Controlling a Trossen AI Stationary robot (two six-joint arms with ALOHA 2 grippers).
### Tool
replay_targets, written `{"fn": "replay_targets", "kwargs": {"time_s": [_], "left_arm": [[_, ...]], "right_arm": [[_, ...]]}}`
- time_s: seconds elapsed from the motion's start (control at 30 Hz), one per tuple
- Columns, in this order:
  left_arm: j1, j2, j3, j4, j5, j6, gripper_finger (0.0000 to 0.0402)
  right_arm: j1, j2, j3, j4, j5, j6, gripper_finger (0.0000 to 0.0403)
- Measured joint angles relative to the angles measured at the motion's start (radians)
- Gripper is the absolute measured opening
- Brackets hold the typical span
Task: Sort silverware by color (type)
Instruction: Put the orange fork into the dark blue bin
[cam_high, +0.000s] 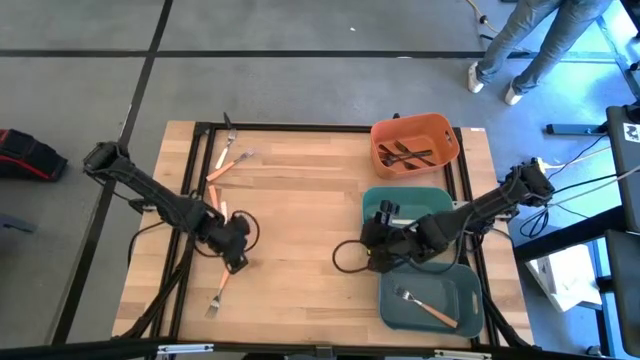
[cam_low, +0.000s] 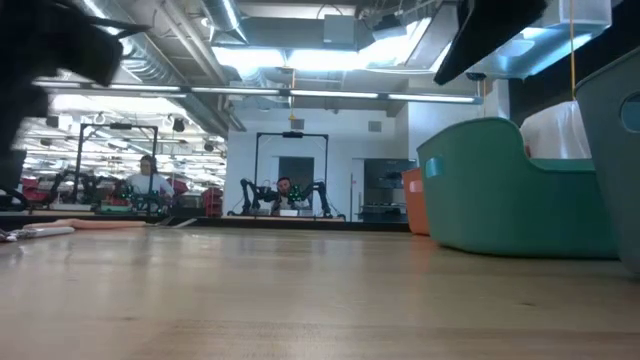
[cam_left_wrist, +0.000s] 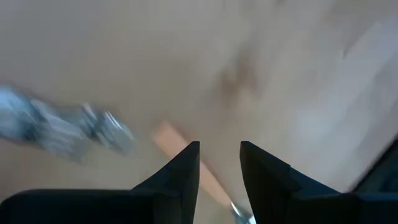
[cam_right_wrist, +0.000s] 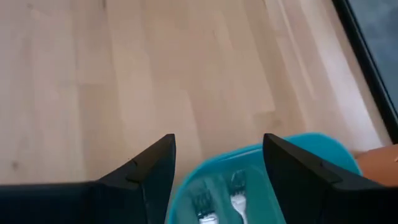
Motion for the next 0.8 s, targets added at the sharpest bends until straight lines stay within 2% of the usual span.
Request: {"fn": "replay_targets", "kwargs": {"time_s": [0.13,0.3,0.53,0.8], "left_arm": [[-0.113,0.041,0.000,0.006,0.044,-0.208,0.0110],[-0.252,0.113,0.000,0.019,0.025,-0.417,0.0110],[-0.341,0.228,0.000,0.094,-0.006,-0.512,0.0110],[-0.359,0.320,0.004,0.194,-0.002,-0.543,0.0110]], "right_arm": [[-0.007,0.014,0.000,0.011,0.027,-0.020,0.0227],[0.013,0.032,0.000,0.029,0.001,-0.012,0.0227],[0.028,0.063,0.000,0.062,-0.030,0.018,0.0227],[0.030,0.064,0.000,0.060,-0.061,0.065,0.0227]]}}
